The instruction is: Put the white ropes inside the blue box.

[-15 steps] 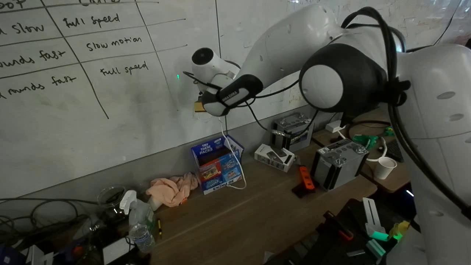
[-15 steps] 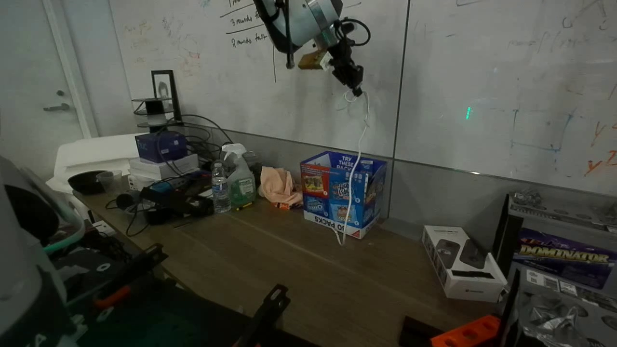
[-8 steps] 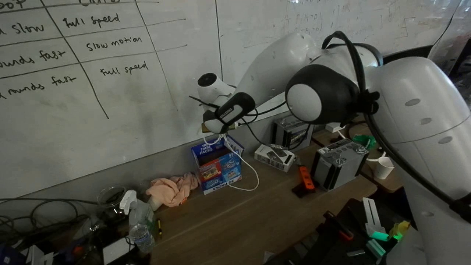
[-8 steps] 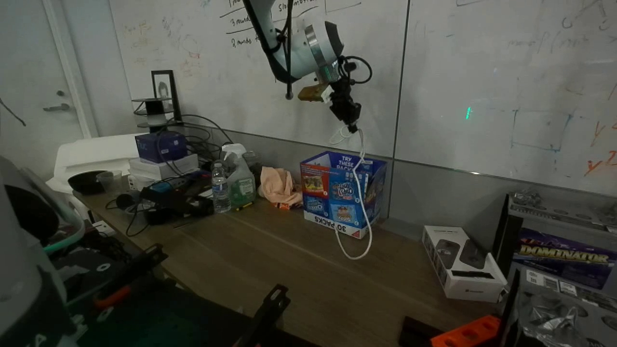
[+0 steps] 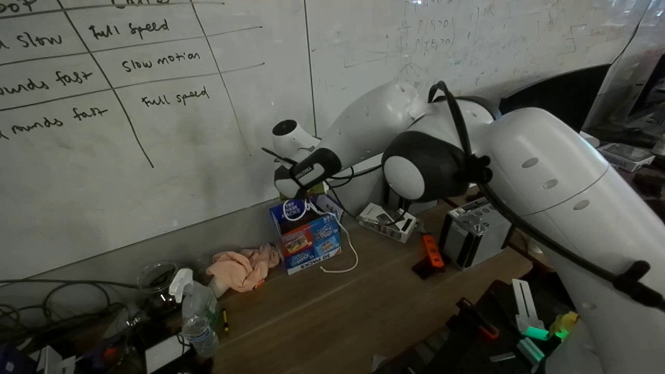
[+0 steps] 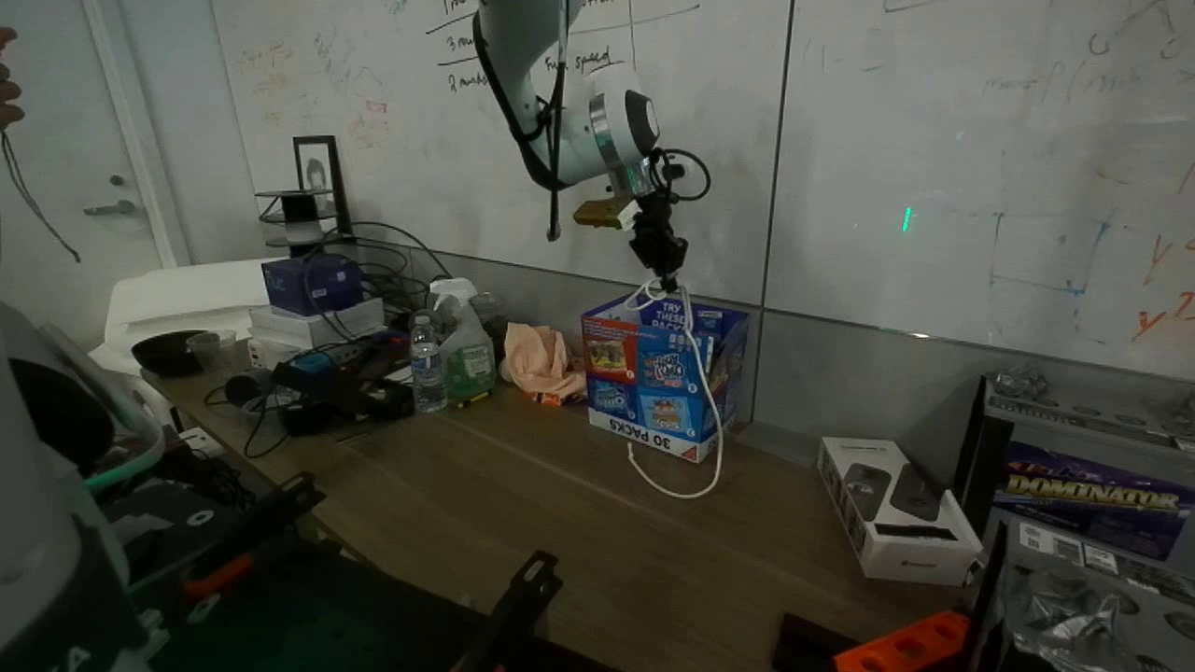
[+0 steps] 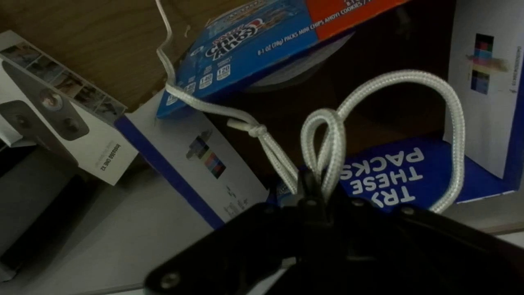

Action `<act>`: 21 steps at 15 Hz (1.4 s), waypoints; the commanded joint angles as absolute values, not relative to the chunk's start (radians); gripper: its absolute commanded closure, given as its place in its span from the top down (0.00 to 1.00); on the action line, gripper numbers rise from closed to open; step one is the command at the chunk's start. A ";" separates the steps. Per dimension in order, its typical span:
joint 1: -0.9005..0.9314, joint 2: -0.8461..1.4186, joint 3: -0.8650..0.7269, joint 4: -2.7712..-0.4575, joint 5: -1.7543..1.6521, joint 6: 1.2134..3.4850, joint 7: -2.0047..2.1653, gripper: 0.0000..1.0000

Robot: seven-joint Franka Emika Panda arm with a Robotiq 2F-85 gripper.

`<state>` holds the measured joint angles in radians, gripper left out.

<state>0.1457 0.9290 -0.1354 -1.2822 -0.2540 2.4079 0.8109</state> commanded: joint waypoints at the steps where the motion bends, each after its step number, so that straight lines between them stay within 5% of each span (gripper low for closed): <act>1: 0.137 1.015 -0.142 -1.129 -0.200 2.313 0.740 0.33; 10: 0.118 0.909 -0.144 -1.221 -0.194 2.282 0.580 0.99; 21: 0.056 0.542 -0.074 -1.759 -0.132 2.404 0.318 1.00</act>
